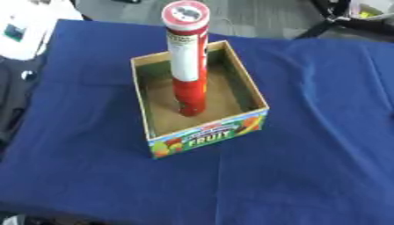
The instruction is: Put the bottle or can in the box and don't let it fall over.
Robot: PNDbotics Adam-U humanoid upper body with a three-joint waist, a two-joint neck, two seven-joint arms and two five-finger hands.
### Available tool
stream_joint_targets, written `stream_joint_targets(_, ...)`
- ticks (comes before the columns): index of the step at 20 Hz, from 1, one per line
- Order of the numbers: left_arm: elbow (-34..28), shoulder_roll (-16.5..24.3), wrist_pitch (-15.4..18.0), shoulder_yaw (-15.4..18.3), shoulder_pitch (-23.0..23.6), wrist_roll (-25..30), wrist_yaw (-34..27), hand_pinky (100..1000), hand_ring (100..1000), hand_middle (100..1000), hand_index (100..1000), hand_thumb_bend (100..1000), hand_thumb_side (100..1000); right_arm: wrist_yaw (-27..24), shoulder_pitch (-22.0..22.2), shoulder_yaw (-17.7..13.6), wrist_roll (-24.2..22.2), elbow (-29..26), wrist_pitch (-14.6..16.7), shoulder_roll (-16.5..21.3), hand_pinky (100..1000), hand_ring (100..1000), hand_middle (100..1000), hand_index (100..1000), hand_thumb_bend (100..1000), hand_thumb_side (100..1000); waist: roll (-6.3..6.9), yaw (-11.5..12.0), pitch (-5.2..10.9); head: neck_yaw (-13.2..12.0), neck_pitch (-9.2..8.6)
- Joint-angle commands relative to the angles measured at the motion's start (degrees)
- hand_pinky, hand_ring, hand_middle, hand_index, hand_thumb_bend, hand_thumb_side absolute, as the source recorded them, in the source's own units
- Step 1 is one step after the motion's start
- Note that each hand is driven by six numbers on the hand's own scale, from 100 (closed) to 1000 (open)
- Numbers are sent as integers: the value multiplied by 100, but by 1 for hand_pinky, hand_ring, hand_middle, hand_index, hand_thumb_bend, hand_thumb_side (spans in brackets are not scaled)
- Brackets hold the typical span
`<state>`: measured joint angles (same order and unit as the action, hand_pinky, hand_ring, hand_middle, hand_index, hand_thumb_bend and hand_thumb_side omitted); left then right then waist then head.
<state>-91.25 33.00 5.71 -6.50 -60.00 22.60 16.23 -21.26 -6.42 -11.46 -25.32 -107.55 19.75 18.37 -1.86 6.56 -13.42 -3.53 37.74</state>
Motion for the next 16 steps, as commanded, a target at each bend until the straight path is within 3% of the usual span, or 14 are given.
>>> stream_joint_targets(1, -581, 505, -274, 339, 153, -776, -1151, 483, 797, 823, 797, 100, 522, -60, -1, -81, 57, -102, 22, 143, 1000, 641, 709, 921, 100, 650, -9, 42, 160, 87, 39)
stream_joint_targets(5, -1386, 988, -158, 623, 946, -1698, -2576, 467, 788, 825, 802, 100, 547, -120, -20, -116, 131, -142, 57, 160, 1000, 644, 710, 919, 100, 648, -64, 115, 199, 198, 22)
stream_joint_targets(6, -1595, 1070, -112, 696, 1206, -1909, -2860, 454, 784, 825, 801, 100, 595, -134, -25, -127, 154, -156, 71, 165, 1000, 645, 711, 918, 100, 647, -83, 131, 202, 224, 13)
stream_joint_targets(9, -2153, 1154, -18, 867, 1981, -2474, -3525, 441, 779, 828, 805, 100, 622, -173, -49, -157, 227, -191, 106, 170, 1000, 648, 712, 918, 100, 646, -134, 173, 212, 267, -12)
stream_joint_targets(12, -2313, 1042, 297, 986, 2708, -2687, -3844, 420, 766, 812, 790, 100, 637, -225, -96, -176, 315, -227, 127, 176, 1000, 653, 716, 917, 100, 646, -181, 199, 211, 283, -41)
stream_joint_targets(16, -2333, 568, 595, 1146, 3582, -2853, -4171, 368, 727, 773, 769, 100, 655, -250, -164, -198, 455, -266, 113, 162, 1000, 664, 722, 920, 100, 646, -252, 220, 184, 338, -77)
